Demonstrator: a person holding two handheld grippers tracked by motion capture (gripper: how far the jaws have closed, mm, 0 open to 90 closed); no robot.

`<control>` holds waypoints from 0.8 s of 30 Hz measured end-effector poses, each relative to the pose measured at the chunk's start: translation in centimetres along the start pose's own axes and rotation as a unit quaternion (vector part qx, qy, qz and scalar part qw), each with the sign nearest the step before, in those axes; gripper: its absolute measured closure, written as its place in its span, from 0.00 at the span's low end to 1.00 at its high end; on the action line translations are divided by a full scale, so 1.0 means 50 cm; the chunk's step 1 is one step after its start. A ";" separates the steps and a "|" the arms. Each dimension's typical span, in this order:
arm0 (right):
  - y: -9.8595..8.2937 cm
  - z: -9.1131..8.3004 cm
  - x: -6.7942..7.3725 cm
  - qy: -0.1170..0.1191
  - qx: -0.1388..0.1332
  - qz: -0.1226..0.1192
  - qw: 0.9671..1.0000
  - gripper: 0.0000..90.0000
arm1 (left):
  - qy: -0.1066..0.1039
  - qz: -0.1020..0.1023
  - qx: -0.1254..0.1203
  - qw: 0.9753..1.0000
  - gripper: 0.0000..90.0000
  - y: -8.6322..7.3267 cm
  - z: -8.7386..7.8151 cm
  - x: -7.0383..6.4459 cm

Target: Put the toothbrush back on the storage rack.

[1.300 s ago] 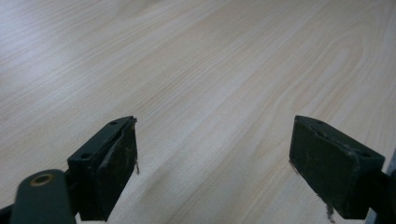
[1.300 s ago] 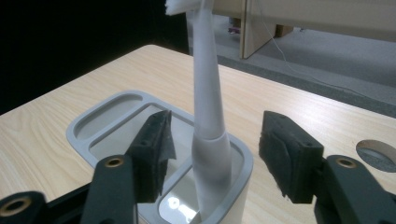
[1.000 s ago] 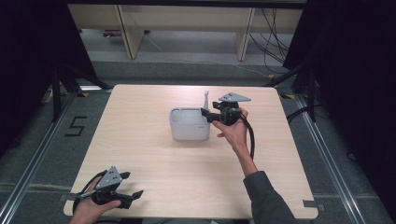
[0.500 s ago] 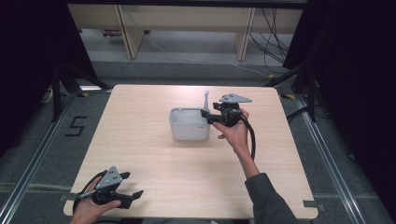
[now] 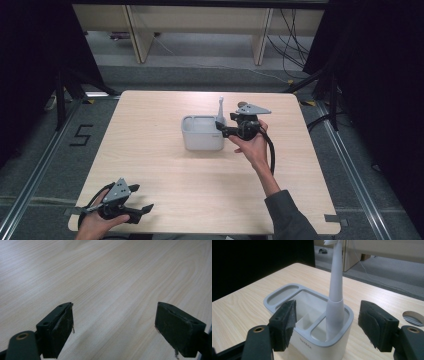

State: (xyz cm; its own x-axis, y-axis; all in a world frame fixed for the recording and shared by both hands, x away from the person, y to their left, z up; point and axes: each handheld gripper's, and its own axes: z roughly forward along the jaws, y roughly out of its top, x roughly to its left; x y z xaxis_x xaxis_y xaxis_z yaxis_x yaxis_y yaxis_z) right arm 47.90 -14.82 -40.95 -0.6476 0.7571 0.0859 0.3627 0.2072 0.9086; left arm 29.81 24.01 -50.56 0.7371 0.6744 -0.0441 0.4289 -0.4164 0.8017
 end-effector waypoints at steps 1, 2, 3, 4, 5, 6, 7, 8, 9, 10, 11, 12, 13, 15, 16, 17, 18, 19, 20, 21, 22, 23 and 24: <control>0.000 -0.001 0.001 0.000 0.003 0.001 1.000 0.34 | -0.001 0.000 0.000 1.000 0.17 0.000 -0.001 0.000; -0.001 -0.003 0.002 -0.006 0.001 -0.003 1.000 0.34 | -0.002 0.001 0.001 1.000 0.17 0.000 -0.001 0.001; -0.002 -0.004 0.003 -0.002 0.005 0.000 1.000 0.34 | -0.001 0.001 -0.007 1.000 0.17 -0.001 0.001 0.000; -0.003 -0.004 0.004 -0.004 0.005 -0.003 1.000 0.33 | -0.001 0.000 -0.003 1.000 0.17 -0.001 0.001 0.000; -0.004 -0.003 0.007 -0.002 0.002 -0.002 1.000 0.32 | -0.001 0.000 0.000 1.000 0.17 0.000 0.000 0.000; -0.006 -0.005 0.007 -0.005 0.009 -0.003 1.000 0.31 | -0.003 0.001 0.001 1.000 0.17 0.001 -0.001 0.000; -0.009 -0.004 0.008 0.001 0.008 -0.003 1.000 0.31 | -0.003 0.004 -0.001 1.000 0.17 0.000 0.000 0.001; -0.009 -0.004 0.008 0.001 0.008 -0.003 1.000 0.31 | -0.003 0.004 -0.001 1.000 0.17 0.000 0.000 0.001; -0.012 -0.006 0.012 -0.002 0.020 0.007 1.000 0.31 | -0.003 0.000 0.001 1.000 0.17 0.000 -0.001 0.000; -0.012 -0.006 0.012 -0.002 0.020 0.007 1.000 0.31 | -0.003 0.000 0.001 1.000 0.17 0.000 -0.001 0.000; -0.017 -0.005 0.010 -0.005 0.013 0.003 1.000 0.31 | -0.001 0.004 0.001 1.000 0.17 0.001 -0.002 0.002; -0.017 -0.007 0.008 -0.005 0.017 -0.006 1.000 0.31 | -0.001 0.004 0.001 1.000 0.17 0.001 -0.002 0.002; -0.018 -0.009 0.009 -0.005 0.020 -0.003 1.000 0.30 | 0.000 0.003 0.000 1.000 0.17 0.001 -0.002 0.001; -0.020 -0.011 0.010 -0.007 0.022 -0.001 1.000 0.30 | -0.001 0.004 0.001 1.000 0.17 0.001 -0.002 0.002; -0.024 -0.013 0.010 -0.001 0.017 0.000 1.000 0.30 | -0.003 -0.002 -0.008 1.000 0.17 0.000 0.000 0.000; -0.026 -0.016 0.009 -0.007 0.021 -0.011 1.000 0.30 | -0.003 -0.002 -0.008 1.000 0.17 0.000 0.000 0.000; -0.028 -0.016 0.011 -0.003 0.022 -0.009 1.000 0.30 | -0.002 -0.003 -0.004 1.000 0.17 0.001 -0.002 -0.001; -0.032 -0.018 0.013 -0.003 0.024 -0.002 1.000 0.30 | -0.002 -0.002 -0.004 1.000 0.17 0.001 -0.002 -0.001; -0.032 -0.018 0.013 -0.003 0.024 -0.002 1.000 0.30 | -0.002 -0.002 -0.004 1.000 0.17 0.001 -0.002 -0.001; -0.034 -0.018 0.012 -0.001 0.023 -0.009 1.000 0.30 | -0.003 -0.003 -0.008 1.000 0.17 0.000 0.000 -0.001; -0.037 -0.022 0.012 -0.008 0.028 -0.015 0.999 0.29 | -0.003 -0.001 -0.007 1.000 0.17 0.000 -0.001 -0.001; -0.039 -0.022 0.016 -0.002 0.028 0.001 1.000 0.29 | -0.003 -0.001 -0.007 1.000 0.17 0.000 -0.001 -0.001; -0.040 -0.023 0.012 0.004 0.027 -0.013 1.000 0.29 | -0.002 0.000 -0.010 1.000 0.17 0.000 -0.001 -0.001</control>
State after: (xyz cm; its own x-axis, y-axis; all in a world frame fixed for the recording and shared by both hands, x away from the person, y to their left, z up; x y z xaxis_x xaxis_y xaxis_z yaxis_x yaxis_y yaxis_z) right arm 46.01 -15.47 -42.27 -0.6624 0.7463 0.0652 0.3805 0.2602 0.8874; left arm 29.74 24.00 -50.56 0.7392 0.6719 -0.0465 0.4188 -0.4044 0.8131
